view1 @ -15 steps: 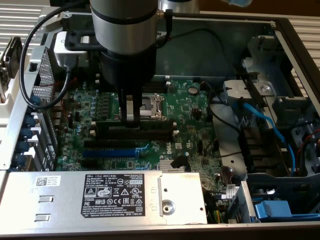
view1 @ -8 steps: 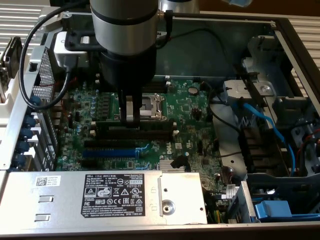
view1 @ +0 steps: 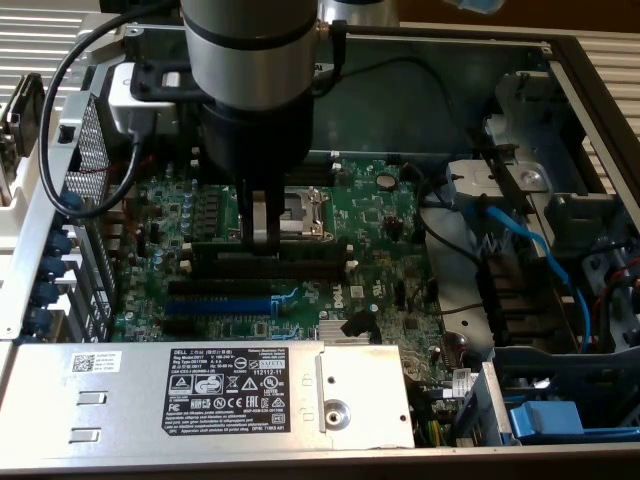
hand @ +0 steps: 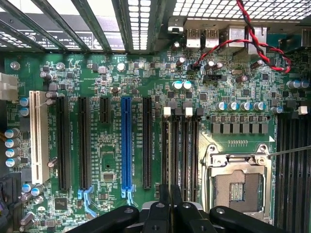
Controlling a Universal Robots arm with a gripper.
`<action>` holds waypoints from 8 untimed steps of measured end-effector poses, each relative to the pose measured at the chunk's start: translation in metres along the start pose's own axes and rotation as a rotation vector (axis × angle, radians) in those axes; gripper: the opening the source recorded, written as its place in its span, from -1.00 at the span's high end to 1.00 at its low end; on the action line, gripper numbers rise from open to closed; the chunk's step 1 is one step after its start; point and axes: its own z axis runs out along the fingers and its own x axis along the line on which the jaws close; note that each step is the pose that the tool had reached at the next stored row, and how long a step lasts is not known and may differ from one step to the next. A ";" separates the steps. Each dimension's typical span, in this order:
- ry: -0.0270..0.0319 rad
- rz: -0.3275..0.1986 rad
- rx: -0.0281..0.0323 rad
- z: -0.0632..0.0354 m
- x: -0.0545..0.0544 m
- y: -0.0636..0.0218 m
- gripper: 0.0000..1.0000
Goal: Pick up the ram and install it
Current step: 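Insert the ram into the slot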
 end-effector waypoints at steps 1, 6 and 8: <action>0.0002 0.000 -0.0001 0.0001 0.000 0.0000 0.76; 0.0048 0.000 -0.0067 0.0001 0.000 0.0000 0.76; 0.0072 0.000 -0.0078 0.0001 -0.001 0.0000 0.76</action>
